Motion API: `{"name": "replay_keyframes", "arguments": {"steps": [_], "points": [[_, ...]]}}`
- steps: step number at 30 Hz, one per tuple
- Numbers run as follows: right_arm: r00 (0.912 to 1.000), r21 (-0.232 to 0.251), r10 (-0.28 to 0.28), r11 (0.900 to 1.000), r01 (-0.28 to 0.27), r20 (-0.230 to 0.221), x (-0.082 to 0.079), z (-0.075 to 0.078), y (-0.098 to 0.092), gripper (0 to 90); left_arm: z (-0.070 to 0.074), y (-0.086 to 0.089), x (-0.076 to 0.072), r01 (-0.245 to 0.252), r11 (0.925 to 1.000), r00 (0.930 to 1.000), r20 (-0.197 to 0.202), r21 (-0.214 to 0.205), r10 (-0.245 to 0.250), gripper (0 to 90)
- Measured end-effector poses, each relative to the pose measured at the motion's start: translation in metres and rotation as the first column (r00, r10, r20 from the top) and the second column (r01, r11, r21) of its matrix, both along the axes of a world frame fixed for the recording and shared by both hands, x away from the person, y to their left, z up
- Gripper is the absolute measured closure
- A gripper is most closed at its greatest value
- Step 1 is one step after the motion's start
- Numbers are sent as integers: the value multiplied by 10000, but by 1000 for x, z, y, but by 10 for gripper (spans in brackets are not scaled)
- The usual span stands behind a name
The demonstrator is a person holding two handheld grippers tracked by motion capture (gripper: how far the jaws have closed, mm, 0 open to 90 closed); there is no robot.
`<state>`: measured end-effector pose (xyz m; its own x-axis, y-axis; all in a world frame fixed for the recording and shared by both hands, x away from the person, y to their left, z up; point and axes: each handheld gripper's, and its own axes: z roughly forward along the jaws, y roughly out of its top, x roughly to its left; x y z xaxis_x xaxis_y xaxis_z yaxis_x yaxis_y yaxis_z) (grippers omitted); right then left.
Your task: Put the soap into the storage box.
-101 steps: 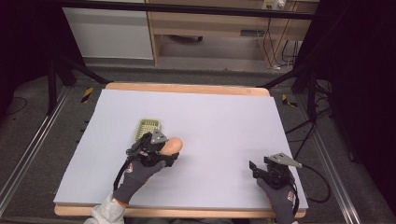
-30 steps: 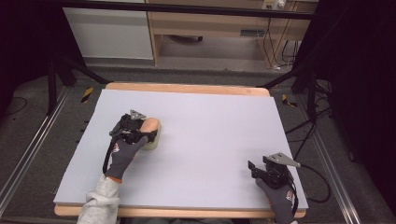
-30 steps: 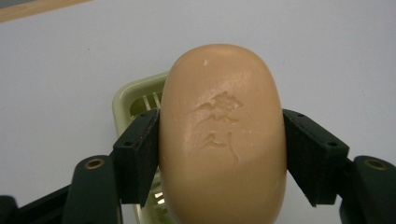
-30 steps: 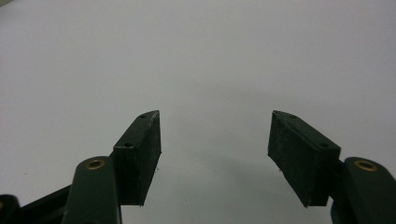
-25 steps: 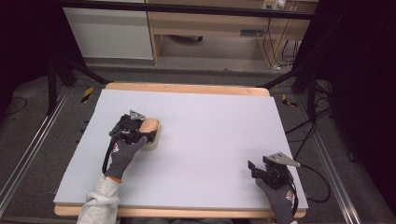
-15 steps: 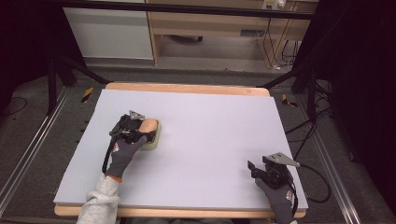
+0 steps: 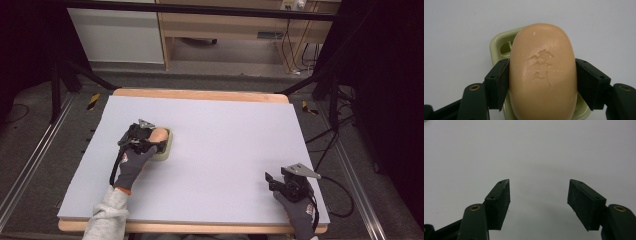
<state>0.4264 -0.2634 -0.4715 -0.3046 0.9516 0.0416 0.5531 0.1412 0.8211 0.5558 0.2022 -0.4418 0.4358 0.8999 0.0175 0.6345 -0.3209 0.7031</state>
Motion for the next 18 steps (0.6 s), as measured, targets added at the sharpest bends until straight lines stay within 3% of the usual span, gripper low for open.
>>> {"name": "replay_keyframes", "arguments": {"steps": [18], "points": [[10000, -4, 0, 10000, 0, 3, 0, 0, 0, 349, -7, -1, 4, -111, 9998, 9999, -74, 162, 113, 318]]}}
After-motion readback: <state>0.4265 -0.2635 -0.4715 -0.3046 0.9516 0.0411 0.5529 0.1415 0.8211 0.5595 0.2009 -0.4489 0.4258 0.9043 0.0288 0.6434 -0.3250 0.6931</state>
